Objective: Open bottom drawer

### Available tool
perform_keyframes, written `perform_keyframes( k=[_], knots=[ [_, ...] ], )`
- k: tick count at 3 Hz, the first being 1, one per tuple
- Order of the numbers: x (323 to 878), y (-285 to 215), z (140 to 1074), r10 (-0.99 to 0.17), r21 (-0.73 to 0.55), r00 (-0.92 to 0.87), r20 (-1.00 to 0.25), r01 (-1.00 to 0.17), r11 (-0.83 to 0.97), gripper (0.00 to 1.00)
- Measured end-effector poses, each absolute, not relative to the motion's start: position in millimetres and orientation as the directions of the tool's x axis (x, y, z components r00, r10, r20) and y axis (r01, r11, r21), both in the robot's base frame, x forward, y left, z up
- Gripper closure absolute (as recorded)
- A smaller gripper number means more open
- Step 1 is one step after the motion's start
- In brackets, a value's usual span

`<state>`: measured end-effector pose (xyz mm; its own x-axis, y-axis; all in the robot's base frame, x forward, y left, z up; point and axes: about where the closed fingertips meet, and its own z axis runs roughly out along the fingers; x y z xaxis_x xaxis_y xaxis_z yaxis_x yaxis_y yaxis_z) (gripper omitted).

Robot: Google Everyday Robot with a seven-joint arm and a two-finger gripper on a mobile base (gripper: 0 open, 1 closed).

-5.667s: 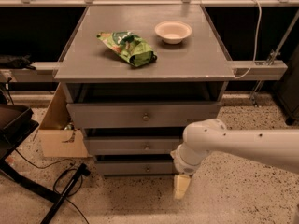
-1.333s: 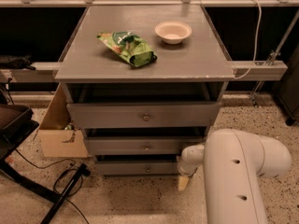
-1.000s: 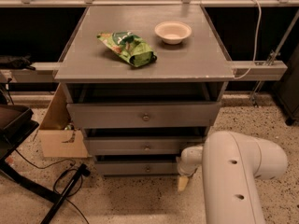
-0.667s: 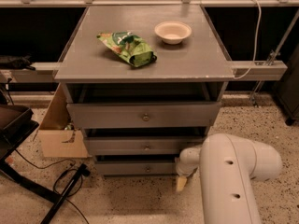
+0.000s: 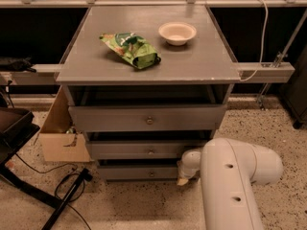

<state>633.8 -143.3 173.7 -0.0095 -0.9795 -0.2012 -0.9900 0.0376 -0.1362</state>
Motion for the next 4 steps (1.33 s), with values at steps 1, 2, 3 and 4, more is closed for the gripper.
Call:
perform_keyframes(
  k=[1,2,3,4],
  knots=[
    [634,-144,177,-0.980,-0.136,-0.007,-0.197,-0.990,0.035,0.65],
    [634,-144,184,-0.980,-0.136,-0.007,-0.197,-0.990,0.035,0.88],
    [634,-144,191,-0.980,-0.136,-0.007,-0.197,-0.990,0.035,1.00],
    [634,-144,196,-0.980,-0.136,-0.007,-0.197,-0.990,0.035,1.00]
  ],
)
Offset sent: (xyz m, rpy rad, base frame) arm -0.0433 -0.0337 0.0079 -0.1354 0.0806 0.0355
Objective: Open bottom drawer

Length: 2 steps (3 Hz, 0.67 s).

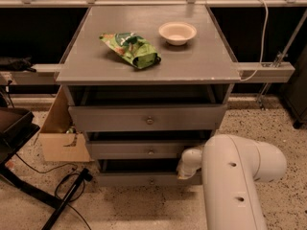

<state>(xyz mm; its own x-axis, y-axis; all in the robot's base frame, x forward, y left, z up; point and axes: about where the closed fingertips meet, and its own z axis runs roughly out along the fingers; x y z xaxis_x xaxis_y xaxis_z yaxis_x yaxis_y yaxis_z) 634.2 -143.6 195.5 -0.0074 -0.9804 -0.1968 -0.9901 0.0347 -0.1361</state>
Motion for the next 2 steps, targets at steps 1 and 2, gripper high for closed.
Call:
perform_keyframes(
  k=[1,2],
  knots=[
    [620,-152,195,-0.984,-0.103,-0.018,-0.179,-0.994,0.037,1.00],
    [604,-161,195,-0.986,-0.068,-0.035,-0.161,-0.997,0.046,1.00]
  ],
)
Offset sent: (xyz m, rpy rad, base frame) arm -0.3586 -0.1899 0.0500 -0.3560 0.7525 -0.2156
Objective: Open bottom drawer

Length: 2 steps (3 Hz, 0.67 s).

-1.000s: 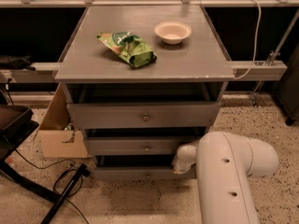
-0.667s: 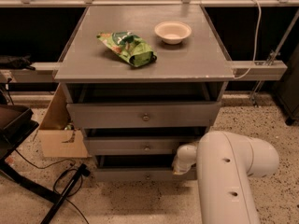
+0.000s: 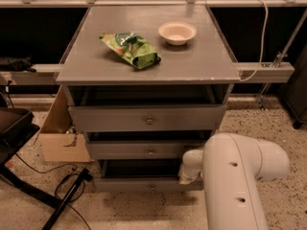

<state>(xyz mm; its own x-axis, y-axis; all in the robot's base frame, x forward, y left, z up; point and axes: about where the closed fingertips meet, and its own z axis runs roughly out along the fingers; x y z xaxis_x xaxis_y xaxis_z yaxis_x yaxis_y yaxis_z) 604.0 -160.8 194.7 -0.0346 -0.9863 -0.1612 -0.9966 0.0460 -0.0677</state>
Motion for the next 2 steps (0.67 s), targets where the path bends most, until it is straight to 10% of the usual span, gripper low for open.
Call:
perform_keyframes(
  k=[2],
  knots=[
    [576,-187,201,-0.988,-0.004,-0.096,-0.123,-0.995,0.097,1.00]
  ],
)
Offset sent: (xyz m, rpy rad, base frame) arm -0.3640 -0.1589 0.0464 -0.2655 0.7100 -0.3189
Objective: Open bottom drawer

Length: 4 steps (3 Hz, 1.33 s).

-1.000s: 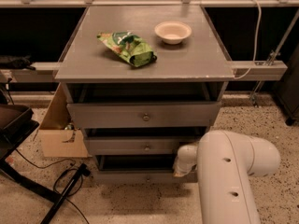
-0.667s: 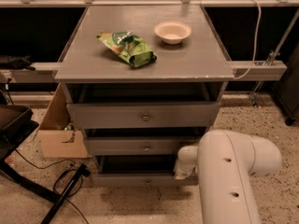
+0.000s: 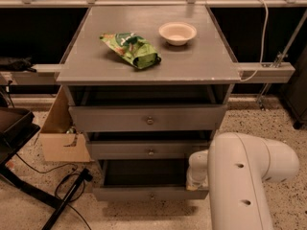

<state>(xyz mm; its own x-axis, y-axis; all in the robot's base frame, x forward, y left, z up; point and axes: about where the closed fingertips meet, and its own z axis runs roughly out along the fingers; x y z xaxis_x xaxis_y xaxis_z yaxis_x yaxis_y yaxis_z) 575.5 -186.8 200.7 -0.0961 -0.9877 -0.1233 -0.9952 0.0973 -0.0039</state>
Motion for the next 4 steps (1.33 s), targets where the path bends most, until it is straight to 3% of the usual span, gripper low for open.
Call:
perform_keyframes(
  k=[1,2,3,4],
  knots=[
    [575.5,-186.8,202.3,-0.988,-0.004,-0.096,-0.123,-0.995,0.097,1.00],
    [575.5,-186.8,202.2,-0.988,-0.004,-0.096,-0.123,-0.995,0.097,0.82],
    [575.5,-186.8,202.2,-0.988,-0.004,-0.096,-0.123,-0.995,0.097,0.59],
    [575.4,-186.8,202.2,-0.988,-0.004,-0.096,-0.123,-0.995,0.097,0.28]
  ],
)
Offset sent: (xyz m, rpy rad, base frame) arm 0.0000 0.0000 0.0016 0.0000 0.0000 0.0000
